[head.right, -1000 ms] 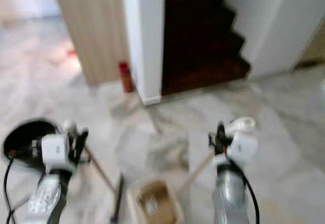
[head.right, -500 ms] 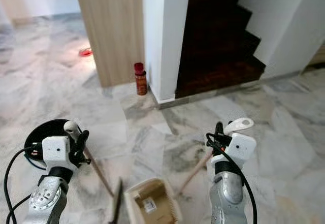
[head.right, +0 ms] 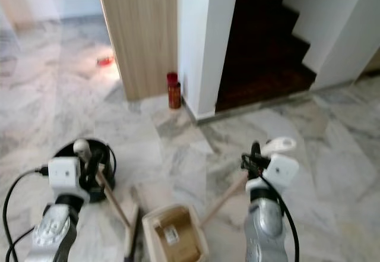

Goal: Sweep floor

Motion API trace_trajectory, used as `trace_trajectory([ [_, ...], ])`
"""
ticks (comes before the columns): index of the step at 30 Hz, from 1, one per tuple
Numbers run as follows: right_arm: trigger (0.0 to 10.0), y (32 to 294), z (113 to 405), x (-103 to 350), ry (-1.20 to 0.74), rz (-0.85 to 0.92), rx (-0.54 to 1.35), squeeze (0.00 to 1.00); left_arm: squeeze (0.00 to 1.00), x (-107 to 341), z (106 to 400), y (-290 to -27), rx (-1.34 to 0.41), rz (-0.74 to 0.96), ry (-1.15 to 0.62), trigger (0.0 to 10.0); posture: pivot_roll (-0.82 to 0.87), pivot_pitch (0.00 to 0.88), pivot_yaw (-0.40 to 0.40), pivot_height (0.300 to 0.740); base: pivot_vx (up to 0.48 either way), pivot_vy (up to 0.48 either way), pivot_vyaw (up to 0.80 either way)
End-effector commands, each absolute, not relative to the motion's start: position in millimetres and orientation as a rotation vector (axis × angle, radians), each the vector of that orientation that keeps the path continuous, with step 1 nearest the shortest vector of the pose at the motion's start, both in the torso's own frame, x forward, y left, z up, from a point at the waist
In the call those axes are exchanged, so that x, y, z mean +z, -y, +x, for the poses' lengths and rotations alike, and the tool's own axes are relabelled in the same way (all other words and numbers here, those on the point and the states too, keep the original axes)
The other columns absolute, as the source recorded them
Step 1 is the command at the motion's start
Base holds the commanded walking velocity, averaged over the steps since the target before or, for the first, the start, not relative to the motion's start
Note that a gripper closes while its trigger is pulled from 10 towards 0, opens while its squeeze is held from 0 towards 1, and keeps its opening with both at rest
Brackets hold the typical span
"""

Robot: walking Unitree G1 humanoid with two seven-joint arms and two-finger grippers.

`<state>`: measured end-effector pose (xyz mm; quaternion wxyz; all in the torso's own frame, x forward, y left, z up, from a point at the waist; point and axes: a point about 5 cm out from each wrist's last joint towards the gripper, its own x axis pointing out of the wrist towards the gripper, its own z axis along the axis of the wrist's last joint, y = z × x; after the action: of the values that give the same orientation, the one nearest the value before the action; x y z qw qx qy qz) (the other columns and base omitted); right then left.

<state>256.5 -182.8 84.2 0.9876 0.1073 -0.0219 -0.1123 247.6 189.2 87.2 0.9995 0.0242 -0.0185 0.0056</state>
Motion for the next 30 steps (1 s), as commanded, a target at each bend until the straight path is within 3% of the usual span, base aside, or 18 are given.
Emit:
trace_trajectory([
  [1, 10.0, 184.6, 258.1, 92.0, 0.083, 0.232, -0.231, 0.00, 0.00, 97.5, 250.2, -185.4, -0.003, 0.053, 0.084, 8.5, 0.01, 0.000, 0.020, 0.740, 0.000, 0.334, 0.00],
  [30, 10.0, 183.7, 260.6, 92.3, 0.082, 0.228, -0.216, 0.00, 0.00, 94.9, 248.1, -183.4, -0.002, 0.037, 0.081, 8.1, 0.02, 0.000, 0.008, 0.740, 0.000, 0.335, 0.00],
])
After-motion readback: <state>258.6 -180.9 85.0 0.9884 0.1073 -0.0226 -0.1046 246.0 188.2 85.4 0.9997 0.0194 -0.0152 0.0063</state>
